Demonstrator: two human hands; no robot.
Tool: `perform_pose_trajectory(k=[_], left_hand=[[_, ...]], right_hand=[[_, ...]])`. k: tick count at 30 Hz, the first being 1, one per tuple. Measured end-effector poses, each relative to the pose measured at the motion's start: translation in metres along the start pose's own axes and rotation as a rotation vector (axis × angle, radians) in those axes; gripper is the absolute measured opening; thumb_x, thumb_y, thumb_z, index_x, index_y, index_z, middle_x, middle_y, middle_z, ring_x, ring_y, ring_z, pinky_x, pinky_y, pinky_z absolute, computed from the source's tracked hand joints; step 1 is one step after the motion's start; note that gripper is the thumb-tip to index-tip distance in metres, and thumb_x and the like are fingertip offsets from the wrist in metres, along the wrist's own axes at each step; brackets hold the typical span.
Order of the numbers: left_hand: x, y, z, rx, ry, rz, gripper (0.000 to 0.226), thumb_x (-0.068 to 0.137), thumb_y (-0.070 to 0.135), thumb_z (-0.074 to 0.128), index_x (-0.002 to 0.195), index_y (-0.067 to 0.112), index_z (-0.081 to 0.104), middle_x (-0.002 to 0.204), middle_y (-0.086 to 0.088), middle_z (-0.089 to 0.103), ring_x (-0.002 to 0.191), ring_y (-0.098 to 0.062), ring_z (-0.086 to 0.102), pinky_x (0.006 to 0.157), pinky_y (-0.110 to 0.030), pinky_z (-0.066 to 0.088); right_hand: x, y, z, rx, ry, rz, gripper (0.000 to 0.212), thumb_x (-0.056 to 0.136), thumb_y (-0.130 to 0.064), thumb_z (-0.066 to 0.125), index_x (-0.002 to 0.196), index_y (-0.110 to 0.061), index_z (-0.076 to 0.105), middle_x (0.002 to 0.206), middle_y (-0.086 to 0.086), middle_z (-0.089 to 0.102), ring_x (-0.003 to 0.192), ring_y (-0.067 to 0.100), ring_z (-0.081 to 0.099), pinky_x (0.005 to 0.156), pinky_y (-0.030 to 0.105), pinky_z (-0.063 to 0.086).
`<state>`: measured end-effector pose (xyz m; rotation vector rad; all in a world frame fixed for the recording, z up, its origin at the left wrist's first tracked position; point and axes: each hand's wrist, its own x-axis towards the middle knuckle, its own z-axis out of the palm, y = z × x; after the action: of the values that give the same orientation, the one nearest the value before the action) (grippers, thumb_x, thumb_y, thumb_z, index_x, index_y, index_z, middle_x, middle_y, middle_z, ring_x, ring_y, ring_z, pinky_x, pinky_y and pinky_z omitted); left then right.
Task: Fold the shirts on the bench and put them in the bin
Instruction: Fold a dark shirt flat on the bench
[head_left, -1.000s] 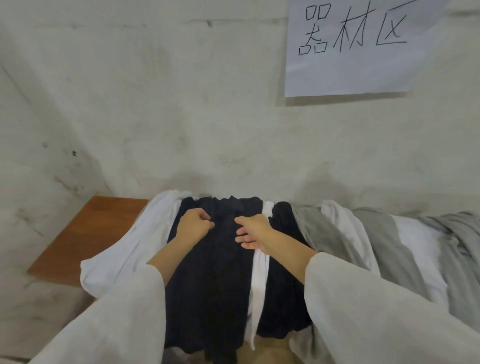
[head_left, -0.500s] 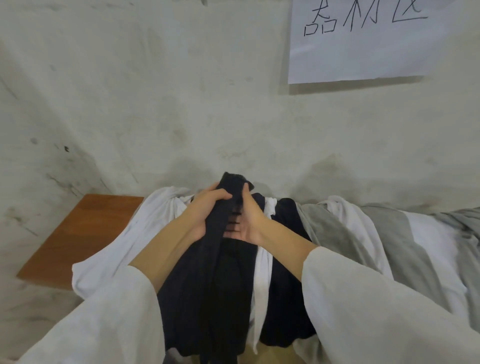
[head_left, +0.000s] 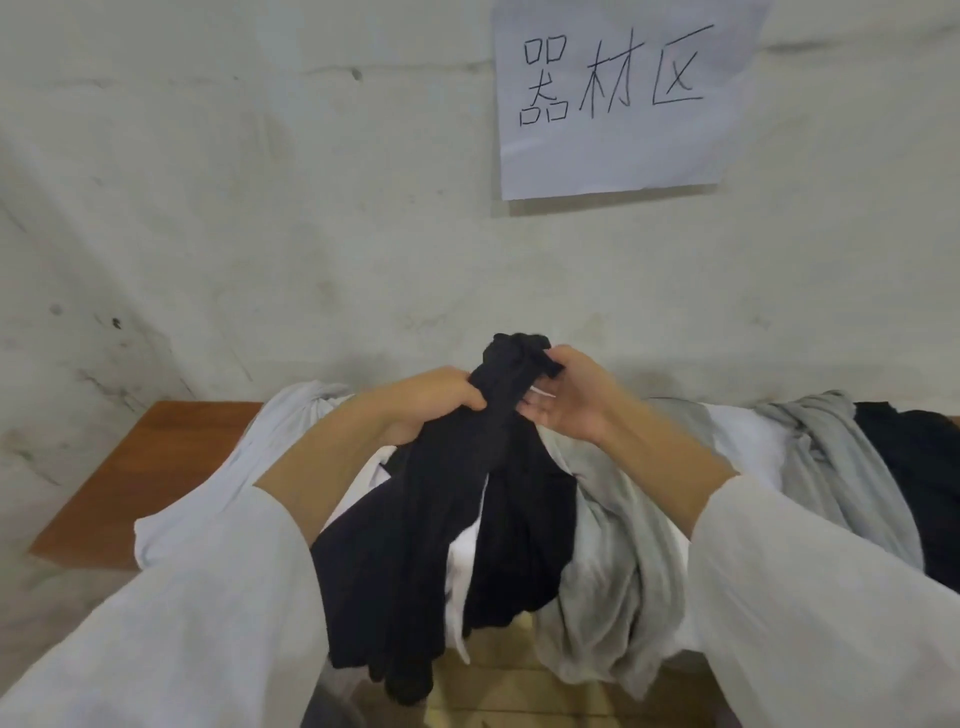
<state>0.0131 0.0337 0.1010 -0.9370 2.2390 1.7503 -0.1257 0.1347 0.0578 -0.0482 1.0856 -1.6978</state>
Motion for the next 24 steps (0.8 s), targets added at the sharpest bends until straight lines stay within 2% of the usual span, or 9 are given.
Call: perform_pose_trajectory(k=[5, 8, 10, 12, 14, 16, 18, 20, 24], left_hand=[[-0.005, 0.062, 0.021, -0.506, -0.017, 0.187, 0.021, 0.097, 0.006, 0.042, 0.103, 0.001, 0.062, 0.088, -0.009, 0.071, 0.073, -0.015, 0.069, 0.063, -0.023, 0.057], [0.016, 0.076, 0.027, -0.731, 0.114, 0.306, 0.028, 0.101, 0.02, 0.043, 0.12, 0.004, 0.056, 0.109, -0.01, 0.066, 0.091, -0.017, 0.066, 0.072, -0.026, 0.058], [0.036, 0.056, 0.033, -0.801, 0.1, 0.211, 0.043, 0.101, 0.042, 0.037, 0.117, 0.009, 0.059, 0.116, -0.01, 0.064, 0.099, -0.02, 0.063, 0.078, -0.033, 0.054], [0.054, 0.015, 0.045, -0.735, 0.013, -0.012, 0.059, 0.098, 0.056, 0.025, 0.12, 0.011, 0.057, 0.121, -0.007, 0.061, 0.099, -0.023, 0.06, 0.078, -0.036, 0.048], [0.064, -0.034, 0.057, -0.557, -0.076, -0.214, 0.06, 0.097, 0.057, 0.029, 0.128, 0.012, 0.054, 0.123, -0.006, 0.06, 0.1, -0.022, 0.06, 0.079, -0.037, 0.047], [0.07, -0.067, 0.06, -0.408, -0.168, -0.273, 0.056, 0.092, 0.05, 0.049, 0.133, 0.013, 0.054, 0.122, -0.008, 0.065, 0.109, -0.024, 0.061, 0.097, -0.041, 0.046], [0.064, -0.072, 0.053, -0.259, -0.28, -0.249, 0.052, 0.085, 0.035, 0.064, 0.131, 0.013, 0.055, 0.121, -0.005, 0.066, 0.113, -0.024, 0.062, 0.102, -0.041, 0.045], [0.054, -0.058, 0.041, -0.152, -0.343, -0.204, 0.044, 0.082, 0.025, 0.067, 0.124, 0.014, 0.06, 0.119, -0.003, 0.068, 0.109, -0.021, 0.065, 0.089, -0.033, 0.053], [0.052, -0.041, 0.019, -0.739, -0.079, 0.111, 0.028, 0.075, 0.037, 0.072, 0.092, 0.014, 0.076, 0.095, -0.003, 0.073, 0.081, -0.017, 0.072, 0.063, -0.027, 0.057]], right_hand=[[-0.022, 0.017, -0.046, 0.164, 0.011, 0.035, 0.04, 0.093, -0.048, 0.047, 0.097, -0.013, 0.064, 0.079, 0.002, 0.07, 0.065, 0.02, 0.065, 0.068, 0.028, 0.051], [-0.035, 0.042, -0.073, -0.077, 0.056, 0.201, 0.052, 0.088, -0.055, 0.054, 0.107, -0.01, 0.071, 0.105, 0.01, 0.071, 0.097, 0.027, 0.066, 0.092, 0.037, 0.05], [-0.04, 0.042, -0.092, -0.037, -0.019, 0.239, 0.07, 0.091, -0.066, 0.037, 0.123, -0.01, 0.064, 0.118, 0.011, 0.066, 0.11, 0.029, 0.061, 0.1, 0.041, 0.044], [-0.047, 0.029, -0.105, 0.047, -0.077, 0.2, 0.079, 0.09, -0.07, 0.025, 0.127, -0.008, 0.059, 0.118, 0.015, 0.065, 0.106, 0.031, 0.063, 0.09, 0.04, 0.051], [-0.052, 0.011, -0.114, 0.078, -0.141, 0.182, 0.058, 0.094, -0.054, 0.038, 0.114, -0.005, 0.064, 0.103, 0.015, 0.07, 0.087, 0.028, 0.07, 0.07, 0.032, 0.057], [-0.051, -0.003, -0.124, -0.173, -0.136, 0.178, 0.032, 0.093, -0.02, 0.052, 0.122, -0.008, 0.059, 0.112, 0.011, 0.068, 0.093, 0.023, 0.068, 0.075, 0.03, 0.056], [-0.05, -0.019, -0.131, -0.416, -0.091, 0.194, 0.044, 0.091, 0.002, 0.047, 0.133, -0.013, 0.049, 0.121, 0.006, 0.063, 0.1, 0.021, 0.065, 0.078, 0.029, 0.055], [-0.051, -0.04, -0.136, -0.454, -0.089, 0.164, 0.046, 0.09, 0.007, 0.045, 0.129, -0.016, 0.048, 0.118, 0.004, 0.062, 0.098, 0.02, 0.064, 0.076, 0.029, 0.056], [-0.04, -0.064, -0.155, 0.229, -0.015, -0.124, 0.021, 0.084, -0.013, 0.058, 0.105, -0.012, 0.057, 0.118, 0.009, 0.062, 0.1, 0.025, 0.064, 0.083, 0.036, 0.054]])
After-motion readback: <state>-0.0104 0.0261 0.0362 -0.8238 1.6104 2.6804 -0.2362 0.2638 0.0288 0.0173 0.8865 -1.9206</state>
